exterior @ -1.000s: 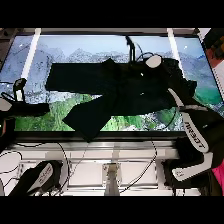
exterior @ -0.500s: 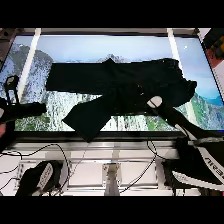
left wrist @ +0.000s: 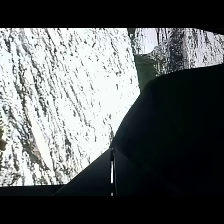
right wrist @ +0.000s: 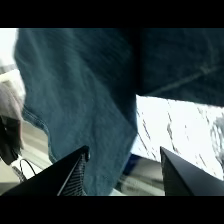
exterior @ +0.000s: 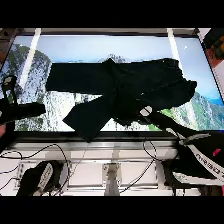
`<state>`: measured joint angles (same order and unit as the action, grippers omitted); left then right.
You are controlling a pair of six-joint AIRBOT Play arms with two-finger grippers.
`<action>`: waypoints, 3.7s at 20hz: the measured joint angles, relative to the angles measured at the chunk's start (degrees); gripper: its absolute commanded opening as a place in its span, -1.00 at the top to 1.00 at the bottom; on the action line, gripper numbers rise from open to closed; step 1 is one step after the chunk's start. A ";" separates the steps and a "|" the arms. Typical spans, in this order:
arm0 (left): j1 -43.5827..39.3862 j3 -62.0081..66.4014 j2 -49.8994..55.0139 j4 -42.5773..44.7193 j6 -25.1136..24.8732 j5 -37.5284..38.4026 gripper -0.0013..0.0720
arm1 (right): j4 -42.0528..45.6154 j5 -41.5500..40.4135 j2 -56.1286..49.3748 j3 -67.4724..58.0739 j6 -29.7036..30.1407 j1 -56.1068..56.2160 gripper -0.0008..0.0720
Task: Fold the clothes and pants, and hang the long-sleeved shirts on hangers.
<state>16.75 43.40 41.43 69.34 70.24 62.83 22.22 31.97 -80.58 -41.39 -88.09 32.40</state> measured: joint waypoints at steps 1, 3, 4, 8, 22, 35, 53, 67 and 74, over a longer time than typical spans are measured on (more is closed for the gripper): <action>0.00 0.00 -0.04 0.00 0.00 0.00 0.94 | -0.07 0.39 -0.74 -0.57 -0.17 0.02 -0.38; 0.00 0.00 -0.04 0.00 0.00 0.00 0.94 | -0.09 1.49 -2.38 -2.08 -0.50 0.07 -0.37; 0.00 0.00 -0.04 0.00 0.00 0.00 0.94 | -0.13 1.97 -3.28 -2.89 -0.57 0.07 -0.33; 0.00 0.00 -0.07 -0.02 -0.02 0.02 0.94 | -0.15 4.35 -6.43 -5.05 -0.90 0.42 -0.12; 0.07 -0.02 2.56 5.22 -0.63 -3.61 0.94 | 0.17 3.04 -7.91 -5.97 0.74 2.93 0.93; 0.07 -0.02 9.03 16.33 1.38 -12.90 0.94 | -1.60 7.13 -2.80 -29.11 2.14 7.56 0.92; -9.66 -0.02 11.93 3.58 -8.50 -8.55 0.05 | 16.63 18.60 -24.87 -59.87 2.16 -12.57 0.93; -49.18 0.00 28.48 24.52 -7.10 -34.16 -0.35 | 16.81 43.89 -20.76 -59.98 15.72 -32.02 0.93; -50.29 0.76 32.96 37.73 4.22 -39.01 -0.28 | 11.56 46.60 -20.72 -59.98 19.56 -34.40 0.93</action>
<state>-33.54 44.16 74.39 107.07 74.46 23.81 33.78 78.56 -101.30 -101.36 -68.53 -2.00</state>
